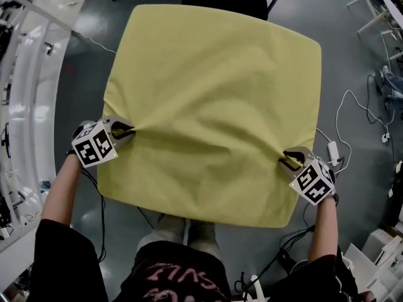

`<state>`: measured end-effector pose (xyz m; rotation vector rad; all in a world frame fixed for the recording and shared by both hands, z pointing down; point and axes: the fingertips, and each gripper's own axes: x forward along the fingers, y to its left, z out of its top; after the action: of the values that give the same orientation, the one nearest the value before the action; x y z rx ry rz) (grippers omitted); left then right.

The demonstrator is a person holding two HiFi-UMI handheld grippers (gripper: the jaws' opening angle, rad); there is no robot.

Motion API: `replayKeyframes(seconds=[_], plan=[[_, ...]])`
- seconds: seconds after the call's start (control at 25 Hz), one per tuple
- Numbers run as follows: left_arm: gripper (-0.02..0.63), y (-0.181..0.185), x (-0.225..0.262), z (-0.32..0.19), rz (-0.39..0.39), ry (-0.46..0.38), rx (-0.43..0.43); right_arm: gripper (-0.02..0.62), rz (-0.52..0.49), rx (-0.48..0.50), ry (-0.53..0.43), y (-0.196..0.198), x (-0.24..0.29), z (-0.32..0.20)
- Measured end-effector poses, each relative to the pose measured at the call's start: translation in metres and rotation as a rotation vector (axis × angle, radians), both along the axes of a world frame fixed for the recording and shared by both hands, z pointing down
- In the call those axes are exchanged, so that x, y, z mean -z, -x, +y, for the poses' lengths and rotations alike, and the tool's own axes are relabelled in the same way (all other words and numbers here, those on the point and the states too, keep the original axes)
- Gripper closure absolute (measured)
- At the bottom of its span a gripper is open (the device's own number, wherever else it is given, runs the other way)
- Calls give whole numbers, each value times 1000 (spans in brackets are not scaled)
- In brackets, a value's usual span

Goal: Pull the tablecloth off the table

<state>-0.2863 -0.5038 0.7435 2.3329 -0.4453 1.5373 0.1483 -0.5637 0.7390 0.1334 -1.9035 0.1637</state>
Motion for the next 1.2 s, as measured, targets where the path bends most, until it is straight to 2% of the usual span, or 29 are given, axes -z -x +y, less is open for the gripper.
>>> replayKeyframes(seconds=[0.12, 0.36, 0.56, 0.72, 0.96, 1.2], plan=[[597, 1, 1, 1, -6, -26, 37, 504, -12, 5, -12, 2, 2, 1], [598, -3, -1, 4, -74, -53, 58, 578, -37, 19, -39, -5, 1, 6], [598, -5, 23, 9, -93, -83, 142, 580, -87, -2, -45, -10, 14, 10], [598, -3, 51, 11, -121, -126, 230, 578, -158, -72, -80, -10, 34, 11], [598, -9, 74, 24, -104, -165, 345, 579, -205, -136, -126, -16, 56, 20], [598, -12, 80, 40, -76, -204, 385, 579, -226, -217, -160, -20, 65, 33]])
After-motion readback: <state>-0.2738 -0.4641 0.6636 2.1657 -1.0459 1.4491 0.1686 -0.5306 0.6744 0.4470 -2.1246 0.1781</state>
